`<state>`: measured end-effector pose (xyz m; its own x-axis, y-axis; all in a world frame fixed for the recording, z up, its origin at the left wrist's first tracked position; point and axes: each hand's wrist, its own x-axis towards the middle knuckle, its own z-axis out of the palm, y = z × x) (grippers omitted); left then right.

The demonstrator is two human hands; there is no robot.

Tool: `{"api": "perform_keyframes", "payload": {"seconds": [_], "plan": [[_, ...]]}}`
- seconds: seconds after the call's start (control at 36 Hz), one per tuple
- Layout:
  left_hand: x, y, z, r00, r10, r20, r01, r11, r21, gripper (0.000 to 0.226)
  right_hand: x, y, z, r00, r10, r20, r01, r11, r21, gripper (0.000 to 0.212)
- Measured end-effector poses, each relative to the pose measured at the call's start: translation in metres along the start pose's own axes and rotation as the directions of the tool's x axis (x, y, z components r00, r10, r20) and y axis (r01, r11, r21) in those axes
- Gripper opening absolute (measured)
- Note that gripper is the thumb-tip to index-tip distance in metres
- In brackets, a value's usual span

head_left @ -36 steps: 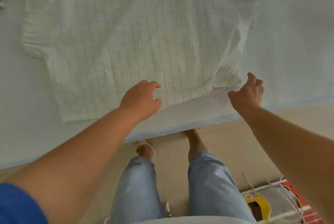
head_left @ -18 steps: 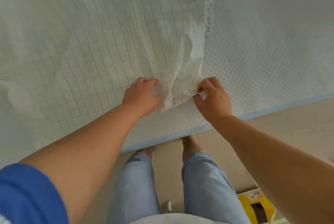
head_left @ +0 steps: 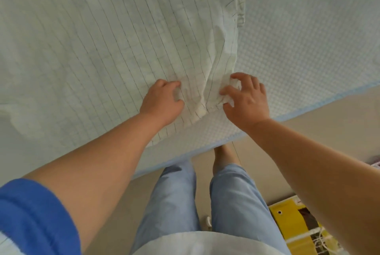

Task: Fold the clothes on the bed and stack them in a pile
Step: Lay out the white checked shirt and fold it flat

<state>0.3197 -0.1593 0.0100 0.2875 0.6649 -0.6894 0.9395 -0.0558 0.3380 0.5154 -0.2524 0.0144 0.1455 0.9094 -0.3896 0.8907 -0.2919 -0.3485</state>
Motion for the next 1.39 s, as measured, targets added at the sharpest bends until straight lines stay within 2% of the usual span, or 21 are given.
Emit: {"api": "perform_keyframes", "payload": {"seconds": [0.11,0.17,0.19,0.25,0.31,0.39,0.44,0.5,0.56,0.58,0.61,0.67,0.72,0.78,0.83,1.0,1.11,1.14,1.19,1.31,1.39], "plan": [[0.005,-0.006,-0.004,0.999,0.037,0.025,-0.037,0.999,0.004,0.057,0.003,-0.002,-0.003,0.994,-0.022,-0.104,0.021,1.000,-0.015,0.005],[0.007,-0.008,-0.005,0.999,0.042,0.034,-0.042,0.999,-0.006,0.056,0.001,0.003,-0.005,0.970,0.162,-0.179,-0.136,0.979,0.149,0.005],[0.008,-0.009,-0.006,0.998,0.044,0.035,-0.043,0.999,-0.015,0.056,0.000,0.006,-0.007,0.924,0.324,-0.204,-0.260,0.922,0.286,0.008],[0.009,-0.010,-0.008,0.998,0.048,0.039,-0.047,0.998,-0.037,0.056,-0.005,0.013,-0.010,0.728,0.646,-0.230,-0.452,0.704,0.547,0.015],[0.008,-0.012,-0.011,0.998,0.050,0.049,-0.046,0.997,-0.066,0.056,-0.012,0.017,-0.007,0.549,0.809,-0.210,-0.523,0.528,0.669,0.018],[0.007,-0.015,-0.017,0.994,0.066,0.087,-0.058,0.994,-0.092,0.055,-0.021,0.016,0.005,0.453,0.890,0.058,-0.601,0.256,0.757,0.018],[0.006,-0.017,-0.022,0.991,0.069,0.115,-0.060,0.995,-0.081,0.055,-0.028,0.018,0.013,0.381,0.865,0.327,-0.669,0.014,0.743,0.022],[0.007,-0.017,-0.028,0.989,0.061,0.134,-0.051,0.996,-0.079,0.054,-0.036,0.019,0.014,0.271,0.812,0.517,-0.678,-0.220,0.701,0.028],[0.009,-0.015,-0.035,0.988,0.050,0.145,-0.037,0.995,-0.093,0.053,-0.039,0.020,0.010,0.225,0.795,0.564,-0.679,-0.287,0.676,0.024],[0.011,-0.014,-0.038,0.989,0.049,0.142,-0.035,0.995,-0.097,0.053,-0.038,0.020,0.008,0.237,0.812,0.534,-0.705,-0.235,0.670,0.021],[0.012,-0.013,-0.042,0.990,0.049,0.135,-0.036,0.994,-0.099,0.052,-0.036,0.019,0.004,0.277,0.840,0.467,-0.748,-0.117,0.653,0.020],[0.016,-0.010,-0.050,0.992,0.058,0.114,-0.045,0.993,-0.111,0.051,-0.031,0.015,-0.006,0.403,0.876,0.267,-0.784,0.180,0.594,0.015],[0.019,-0.005,-0.059,0.993,0.073,0.087,-0.063,0.991,-0.119,0.050,-0.021,0.009,-0.020,0.538,0.832,0.137,-0.745,0.394,0.539,0.030],[0.026,0.004,-0.067,0.995,0.089,0.045,-0.083,0.989,-0.121,0.049,-0.005,0.005,-0.031,0.649,0.758,0.066,-0.702,0.563,0.436,0.048],[0.035,0.016,-0.074,0.995,0.099,0.000,-0.098,0.987,-0.130,0.050,0.016,0.005,-0.039,0.709,0.702,0.061,-0.672,0.647,0.361,0.058],[0.080,0.061,-0.094,0.982,0.167,-0.087,-0.176,0.979,-0.105,0.055,0.095,0.014,-0.059,0.795,0.596,0.112,-0.558,0.645,0.522,0.070],[0.128,0.099,-0.114,0.966,0.175,-0.189,-0.191,0.979,-0.072,0.056,0.146,0.027,-0.076,0.853,0.497,0.158,-0.469,0.597,0.651,0.016],[0.140,0.109,-0.119,0.960,0.175,-0.216,-0.194,0.978,-0.070,0.058,0.154,0.031,-0.080,0.859,0.483,0.168,-0.456,0.573,0.681,0.013],[0.162,0.131,-0.127,0.950,0.187,-0.249,-0.207,0.977,-0.058,0.061,0.162,0.040,-0.085,0.863,0.458,0.215,-0.447,0.490,0.748,0.011],[0.208,0.175,-0.146,0.951,0.204,-0.232,-0.209,0.978,0.005,0.063,0.166,0.061,-0.100,0.864,0.277,0.420,-0.474,0.171,0.864,0.011],[0.239,0.199,-0.156,0.969,0.211,-0.127,-0.200,0.975,0.094,0.064,0.171,0.077,-0.105,0.851,0.094,0.517,-0.525,0.102,0.845,0.025]]}}
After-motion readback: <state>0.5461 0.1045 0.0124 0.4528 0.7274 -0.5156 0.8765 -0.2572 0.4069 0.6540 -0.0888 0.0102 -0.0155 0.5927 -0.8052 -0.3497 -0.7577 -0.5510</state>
